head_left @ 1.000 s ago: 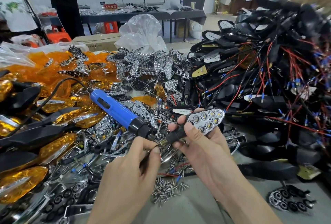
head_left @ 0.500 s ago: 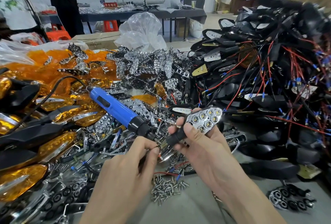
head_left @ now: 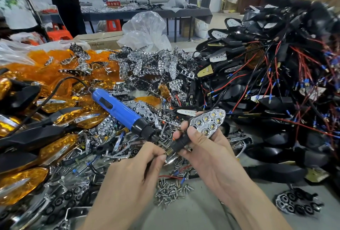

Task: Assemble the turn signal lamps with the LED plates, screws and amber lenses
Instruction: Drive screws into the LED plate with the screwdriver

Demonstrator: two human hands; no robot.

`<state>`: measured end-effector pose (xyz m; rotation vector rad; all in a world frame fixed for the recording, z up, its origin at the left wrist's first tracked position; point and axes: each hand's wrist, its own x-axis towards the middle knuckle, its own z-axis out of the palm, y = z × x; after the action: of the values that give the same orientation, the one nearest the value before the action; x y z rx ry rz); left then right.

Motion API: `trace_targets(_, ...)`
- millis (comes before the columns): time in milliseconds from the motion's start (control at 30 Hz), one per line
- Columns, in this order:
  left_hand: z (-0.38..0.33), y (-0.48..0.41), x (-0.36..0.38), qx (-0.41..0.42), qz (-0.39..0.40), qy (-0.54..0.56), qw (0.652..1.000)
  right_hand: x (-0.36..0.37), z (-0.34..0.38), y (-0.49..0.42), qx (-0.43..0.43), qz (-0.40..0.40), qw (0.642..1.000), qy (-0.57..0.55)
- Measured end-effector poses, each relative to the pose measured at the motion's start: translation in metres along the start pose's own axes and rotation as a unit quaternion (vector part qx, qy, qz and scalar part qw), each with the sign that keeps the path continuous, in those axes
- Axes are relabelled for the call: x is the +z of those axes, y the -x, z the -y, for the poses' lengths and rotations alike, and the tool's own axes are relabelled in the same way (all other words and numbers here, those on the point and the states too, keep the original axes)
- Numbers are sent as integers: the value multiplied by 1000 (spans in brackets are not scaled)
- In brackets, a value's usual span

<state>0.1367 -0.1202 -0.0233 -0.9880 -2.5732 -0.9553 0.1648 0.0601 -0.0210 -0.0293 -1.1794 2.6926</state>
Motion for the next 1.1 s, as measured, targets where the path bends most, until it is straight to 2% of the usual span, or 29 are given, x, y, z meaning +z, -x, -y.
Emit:
trace_targets(200, -3, 1, 6, -7, 8, 6, 1000, -1, -2, -2, -1, -15, 1000, 21)
trace_targets(467, -2, 3, 10, 0, 58, -34, 998, -6, -10, -6, -20, -53, 992, 114)
trace_targets(633, -3, 2, 6, -4, 46, -33, 998, -6, -13, -4, -19, -43, 986, 160)
trace_targets(833, -4, -5, 3, -73, -80, 126, 986, -4, -17, 2, -20, 63, 968, 244)
trace_targets(933, -5, -7, 8, -91, -60, 202, 973, -5, -24, 4, -42, 121, 922, 365)
trace_targets(1000, -6, -8, 8, -103, -32, 252, 962, -7, -27, 4, -36, 124, 895, 426)
trace_targets(1100, -5, -10, 6, -119, -11, 336, 934, -7, -26, 3, -5, 141, 903, 406)
